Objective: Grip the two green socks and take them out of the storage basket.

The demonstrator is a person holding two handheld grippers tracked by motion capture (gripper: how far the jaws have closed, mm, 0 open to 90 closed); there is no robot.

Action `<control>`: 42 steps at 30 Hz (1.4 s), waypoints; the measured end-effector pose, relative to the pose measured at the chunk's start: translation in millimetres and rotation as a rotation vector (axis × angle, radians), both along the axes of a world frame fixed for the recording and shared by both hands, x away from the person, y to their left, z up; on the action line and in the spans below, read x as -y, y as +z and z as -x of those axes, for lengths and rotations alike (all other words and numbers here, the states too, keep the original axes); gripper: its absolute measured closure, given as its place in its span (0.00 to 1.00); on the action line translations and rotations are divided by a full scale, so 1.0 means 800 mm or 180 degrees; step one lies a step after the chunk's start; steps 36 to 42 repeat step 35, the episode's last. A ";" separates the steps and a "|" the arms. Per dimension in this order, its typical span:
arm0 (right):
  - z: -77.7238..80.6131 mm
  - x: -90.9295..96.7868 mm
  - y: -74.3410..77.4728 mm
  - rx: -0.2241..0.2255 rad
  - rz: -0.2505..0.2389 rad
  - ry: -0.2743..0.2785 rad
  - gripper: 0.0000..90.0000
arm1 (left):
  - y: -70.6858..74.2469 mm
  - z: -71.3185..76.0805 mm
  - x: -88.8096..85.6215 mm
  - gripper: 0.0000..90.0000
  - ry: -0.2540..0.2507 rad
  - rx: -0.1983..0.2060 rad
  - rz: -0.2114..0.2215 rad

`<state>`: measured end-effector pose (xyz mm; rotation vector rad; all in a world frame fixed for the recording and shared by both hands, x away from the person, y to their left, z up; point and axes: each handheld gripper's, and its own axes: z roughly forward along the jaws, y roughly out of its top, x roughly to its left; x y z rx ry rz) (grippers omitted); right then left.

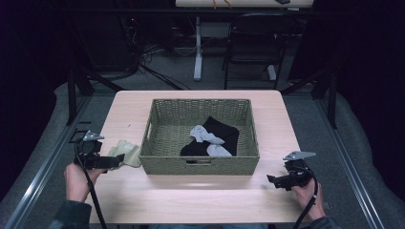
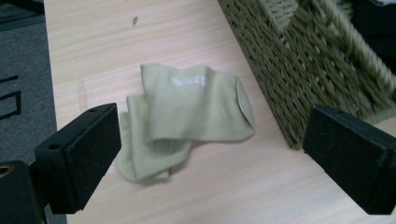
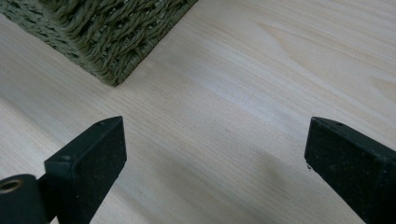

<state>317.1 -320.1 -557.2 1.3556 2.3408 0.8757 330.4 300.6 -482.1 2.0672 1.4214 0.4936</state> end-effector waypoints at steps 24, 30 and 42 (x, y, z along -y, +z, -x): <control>0.001 0.000 0.000 -0.0005 0.0004 -0.0003 0.05 | -0.075 0.059 0.046 0.00 -0.0072 -0.0096 -0.0073; 0.001 0.001 -0.001 -0.0010 0.0003 0.0000 0.05 | -0.084 0.056 0.048 0.00 -0.0084 -0.0082 -0.0097; 0.001 0.002 -0.002 -0.0017 -0.0007 -0.0008 0.05 | -0.084 0.055 0.047 0.00 -0.0076 -0.0066 -0.0058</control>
